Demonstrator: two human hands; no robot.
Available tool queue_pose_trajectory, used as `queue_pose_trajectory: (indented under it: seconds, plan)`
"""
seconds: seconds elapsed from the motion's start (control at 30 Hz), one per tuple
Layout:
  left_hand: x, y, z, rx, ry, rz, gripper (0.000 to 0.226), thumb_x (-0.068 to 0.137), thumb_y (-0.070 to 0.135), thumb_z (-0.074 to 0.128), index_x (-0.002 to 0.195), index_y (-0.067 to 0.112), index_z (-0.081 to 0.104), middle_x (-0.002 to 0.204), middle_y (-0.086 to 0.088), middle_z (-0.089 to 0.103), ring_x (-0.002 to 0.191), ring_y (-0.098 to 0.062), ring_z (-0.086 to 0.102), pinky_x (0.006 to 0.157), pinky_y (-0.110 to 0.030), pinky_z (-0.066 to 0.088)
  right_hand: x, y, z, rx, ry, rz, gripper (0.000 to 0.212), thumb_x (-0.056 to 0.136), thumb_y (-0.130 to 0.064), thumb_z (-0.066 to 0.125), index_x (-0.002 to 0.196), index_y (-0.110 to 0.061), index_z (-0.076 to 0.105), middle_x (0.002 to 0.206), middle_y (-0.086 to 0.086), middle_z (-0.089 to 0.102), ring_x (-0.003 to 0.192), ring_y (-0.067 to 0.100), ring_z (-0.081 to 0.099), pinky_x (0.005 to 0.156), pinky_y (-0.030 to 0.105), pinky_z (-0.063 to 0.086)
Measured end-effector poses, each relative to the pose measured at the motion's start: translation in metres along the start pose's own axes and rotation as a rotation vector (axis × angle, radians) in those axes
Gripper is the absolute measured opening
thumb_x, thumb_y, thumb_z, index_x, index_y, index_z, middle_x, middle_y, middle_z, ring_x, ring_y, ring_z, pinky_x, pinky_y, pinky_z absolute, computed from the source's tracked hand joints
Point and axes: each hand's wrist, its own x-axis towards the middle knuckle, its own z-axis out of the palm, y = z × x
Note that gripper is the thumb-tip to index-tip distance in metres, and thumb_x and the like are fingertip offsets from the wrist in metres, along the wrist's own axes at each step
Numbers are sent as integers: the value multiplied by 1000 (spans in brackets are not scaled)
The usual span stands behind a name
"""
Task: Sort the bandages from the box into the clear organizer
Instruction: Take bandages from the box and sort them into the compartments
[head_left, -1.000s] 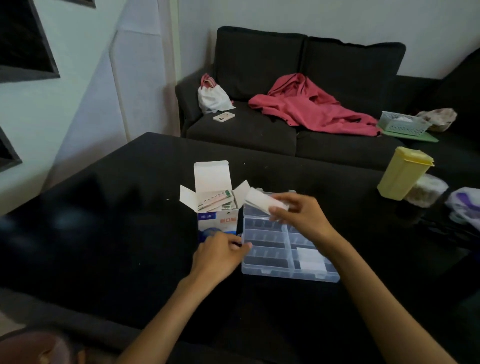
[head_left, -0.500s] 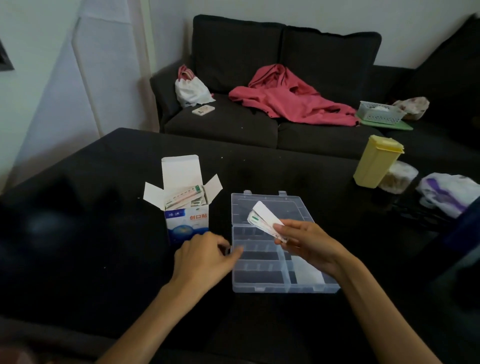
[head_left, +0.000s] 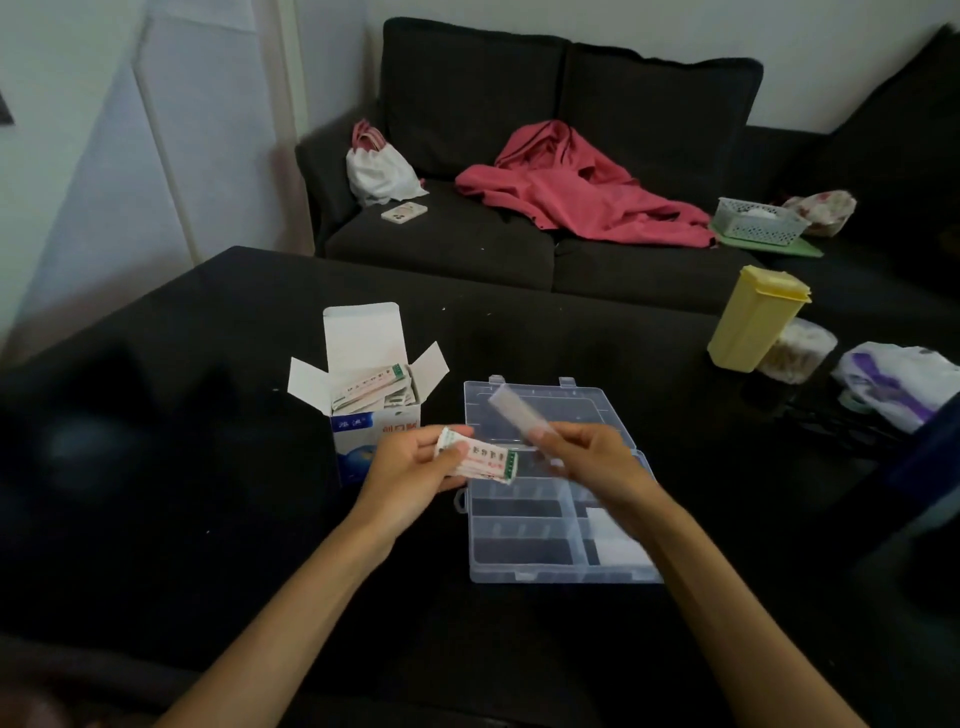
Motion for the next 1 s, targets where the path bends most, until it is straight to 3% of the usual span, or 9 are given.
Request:
queue_pose_trajectory:
  seconds: [0.07,0.2,0.33,0.43,0.6,0.73,0.9,1.0]
  plan:
    - [3,-4,-3,121,90,95,24,92,12,56,113,19,64,100,0,70,88,-4,66,70,-17,55,11,-3,-12,-200,110,-110,21,89,-18,59,109,-12,64,100,3,65,84,11,62,68,19,51]
    - [3,-10,-6,234,251,235,27,91,14,58,116,21,64,108,3,68,97,-6,64,73,-19,56,29,-9,-26,-512,-50,-221,20,86,-13,63,105,-16,61,98,0,62,77,6,63,56,9,47]
    - [3,-8,-5,226,362,331,28,91,17,59,116,27,63,105,16,60,100,1,56,77,-13,50,45,-9,-21,-717,-162,-243,12,88,-11,60,99,-11,67,110,6,64,100,16,61,83,25,51]
    - [5,-8,-6,200,372,351,28,91,18,59,117,27,63,112,11,64,112,-7,57,92,-28,51,49,-10,-7,-816,-178,-258,14,86,-14,63,98,-9,68,110,6,65,97,12,59,80,20,46]
    - [8,-8,-8,144,364,305,28,91,16,59,118,24,63,122,4,62,117,-16,57,89,-40,54,62,-6,13,-812,-110,-175,6,82,-18,69,84,-13,66,104,7,67,92,16,61,81,25,49]
    - [9,-8,-10,96,354,282,28,91,15,60,117,23,64,124,4,60,116,-17,58,81,-33,58,64,-7,12,-749,-120,-70,10,80,-16,71,89,-11,68,99,7,66,84,16,65,76,24,54]
    - [8,-7,-10,78,338,283,26,91,15,59,114,26,63,121,3,62,113,-15,60,80,-29,57,49,1,14,-616,-183,-169,13,83,-14,67,96,-11,71,100,2,65,79,10,62,60,15,52]
    - [5,-6,-11,79,331,269,27,90,15,59,115,25,63,122,1,63,114,-16,60,82,-33,57,40,11,11,-594,-189,-180,10,83,-19,68,93,-17,69,103,3,67,87,12,61,71,17,51]
